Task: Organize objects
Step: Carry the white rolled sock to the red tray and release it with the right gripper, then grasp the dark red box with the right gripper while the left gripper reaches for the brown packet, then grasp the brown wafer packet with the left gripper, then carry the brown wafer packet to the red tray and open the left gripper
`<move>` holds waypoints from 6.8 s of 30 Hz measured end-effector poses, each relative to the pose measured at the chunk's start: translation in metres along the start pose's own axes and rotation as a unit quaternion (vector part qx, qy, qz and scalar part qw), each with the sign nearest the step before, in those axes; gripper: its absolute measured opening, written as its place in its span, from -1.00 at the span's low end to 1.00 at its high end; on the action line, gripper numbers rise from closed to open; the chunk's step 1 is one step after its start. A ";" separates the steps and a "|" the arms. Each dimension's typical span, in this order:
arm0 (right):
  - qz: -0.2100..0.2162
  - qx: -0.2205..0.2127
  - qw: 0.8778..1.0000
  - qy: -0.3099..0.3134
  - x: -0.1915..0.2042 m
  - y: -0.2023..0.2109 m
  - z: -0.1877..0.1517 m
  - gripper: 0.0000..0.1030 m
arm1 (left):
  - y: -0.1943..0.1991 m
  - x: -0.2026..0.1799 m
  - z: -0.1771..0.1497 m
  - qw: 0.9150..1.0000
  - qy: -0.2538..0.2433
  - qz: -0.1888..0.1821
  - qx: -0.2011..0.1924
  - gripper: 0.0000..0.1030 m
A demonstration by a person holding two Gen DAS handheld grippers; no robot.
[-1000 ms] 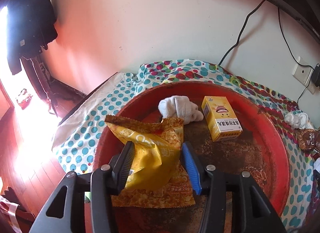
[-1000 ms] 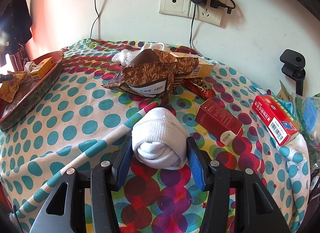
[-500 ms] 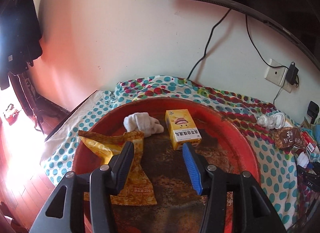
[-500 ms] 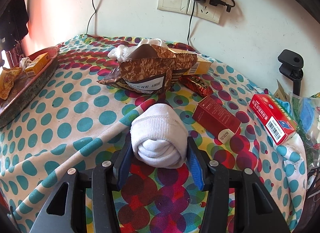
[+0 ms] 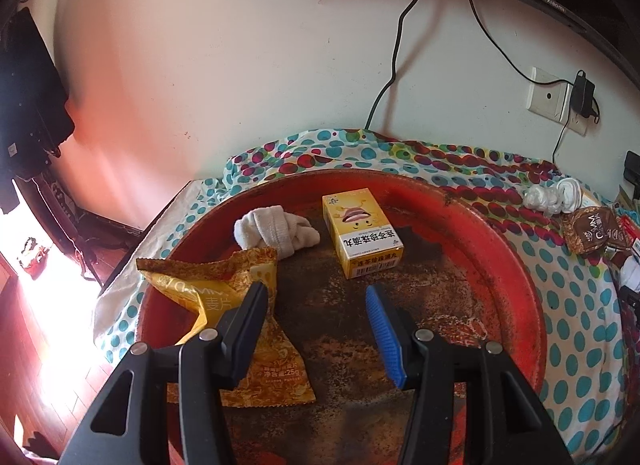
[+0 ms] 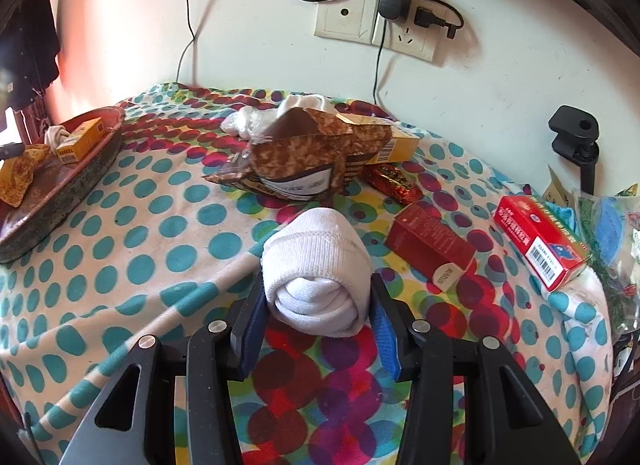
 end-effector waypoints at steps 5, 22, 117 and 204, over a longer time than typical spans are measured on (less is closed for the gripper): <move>0.033 -0.019 0.999 0.023 0.035 0.019 0.014 -0.15 | 0.002 0.004 0.001 1.000 0.015 -0.013 -0.003 0.02; 0.175 -0.023 0.979 0.099 0.224 0.002 0.121 -0.14 | 0.000 0.008 0.000 1.000 0.018 -0.018 -0.001 0.02; 0.096 0.065 0.990 0.074 -0.062 -0.056 0.019 0.15 | 0.023 -0.135 -0.016 0.981 -0.152 -0.117 -0.005 0.09; 0.006 0.049 0.996 -0.079 -0.010 -0.051 0.020 -0.46 | 0.056 -0.290 -0.001 0.964 -0.150 -0.219 -0.030 -0.17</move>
Point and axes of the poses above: each gripper's, at about its wrist camera, not at the fingertips, and y roughly against the way its jaws point, x to its left, z to its top, the point moved 8 cm from there along -y, roughly the way its jaws point, and after that the axes turned 1 degree about x, right-handed, at the moved point
